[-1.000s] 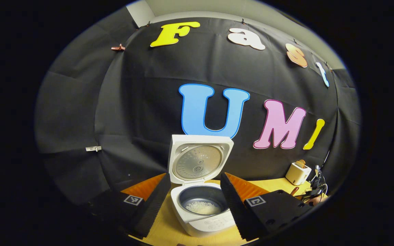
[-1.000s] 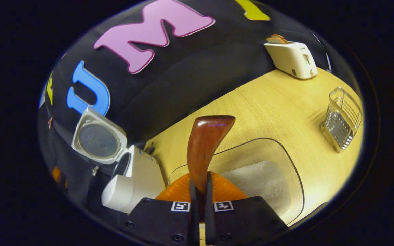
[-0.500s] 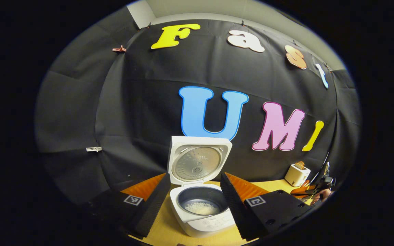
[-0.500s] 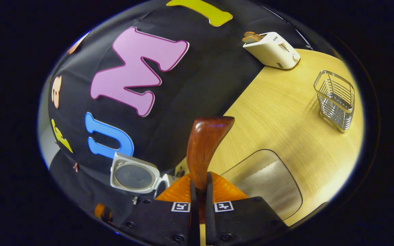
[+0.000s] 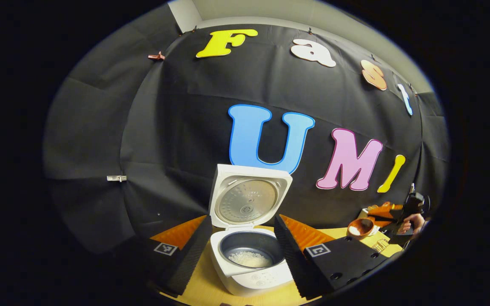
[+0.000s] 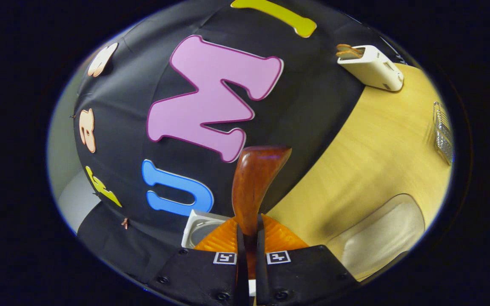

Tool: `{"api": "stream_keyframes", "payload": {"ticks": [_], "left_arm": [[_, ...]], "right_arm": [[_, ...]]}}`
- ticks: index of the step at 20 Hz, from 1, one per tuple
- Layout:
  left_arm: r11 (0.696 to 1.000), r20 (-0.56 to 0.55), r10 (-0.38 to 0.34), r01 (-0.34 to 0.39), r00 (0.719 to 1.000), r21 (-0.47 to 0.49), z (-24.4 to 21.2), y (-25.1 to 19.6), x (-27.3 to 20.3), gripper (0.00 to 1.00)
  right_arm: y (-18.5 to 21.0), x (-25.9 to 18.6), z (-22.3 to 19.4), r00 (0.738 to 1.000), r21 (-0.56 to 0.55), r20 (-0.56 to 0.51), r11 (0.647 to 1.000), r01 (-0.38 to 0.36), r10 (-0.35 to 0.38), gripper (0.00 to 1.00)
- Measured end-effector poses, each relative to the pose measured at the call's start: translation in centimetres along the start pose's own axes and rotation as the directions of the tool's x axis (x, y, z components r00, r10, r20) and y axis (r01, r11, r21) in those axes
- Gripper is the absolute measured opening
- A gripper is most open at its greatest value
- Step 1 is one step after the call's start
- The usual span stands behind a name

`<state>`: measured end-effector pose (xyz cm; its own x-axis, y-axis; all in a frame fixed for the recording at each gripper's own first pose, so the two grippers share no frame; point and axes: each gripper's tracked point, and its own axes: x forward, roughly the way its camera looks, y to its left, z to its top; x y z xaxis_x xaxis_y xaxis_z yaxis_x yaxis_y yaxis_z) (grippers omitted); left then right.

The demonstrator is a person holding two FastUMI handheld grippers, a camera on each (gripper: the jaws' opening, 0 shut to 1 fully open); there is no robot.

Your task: Close the left gripper, press the button to open the rice cooker; take a wooden spoon from the chopstick holder with the right hand, scoop a spoonful of rice and pour it into the rice cooker, then put the wooden spoon back into the chopstick holder.

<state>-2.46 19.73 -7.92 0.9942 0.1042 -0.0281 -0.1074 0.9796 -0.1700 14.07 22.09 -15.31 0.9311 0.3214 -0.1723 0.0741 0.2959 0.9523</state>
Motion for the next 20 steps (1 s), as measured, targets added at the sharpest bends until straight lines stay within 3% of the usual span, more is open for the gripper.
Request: {"api": "stream_keyframes", "payload": {"ticks": [8, 15, 20], "left_arm": [[0.999, 0.013, 0.041, -0.04, 0.999, -0.018, 0.0, 1.7, -0.7, 0.93], [0.995, -0.001, 0.089, -0.089, 0.996, -0.046, -1.0, 3.3, -2.1, 0.93], [0.992, -0.002, 0.116, -0.116, 0.993, -0.053, -1.0, 4.7, -3.1, 0.93]], "right_arm": [[7.5, 7.6, -6.9, 0.987, -0.057, -0.128, 0.993, -0.108, 0.1, 0.11], [8.3, 12.8, -14.5, 0.972, -0.203, -0.227, 0.974, -0.099, 0.051, 0.1], [9.3, 14.2, -18.4, 0.961, -0.401, -0.274, 0.905, -0.141, 0.028, 0.11]]}}
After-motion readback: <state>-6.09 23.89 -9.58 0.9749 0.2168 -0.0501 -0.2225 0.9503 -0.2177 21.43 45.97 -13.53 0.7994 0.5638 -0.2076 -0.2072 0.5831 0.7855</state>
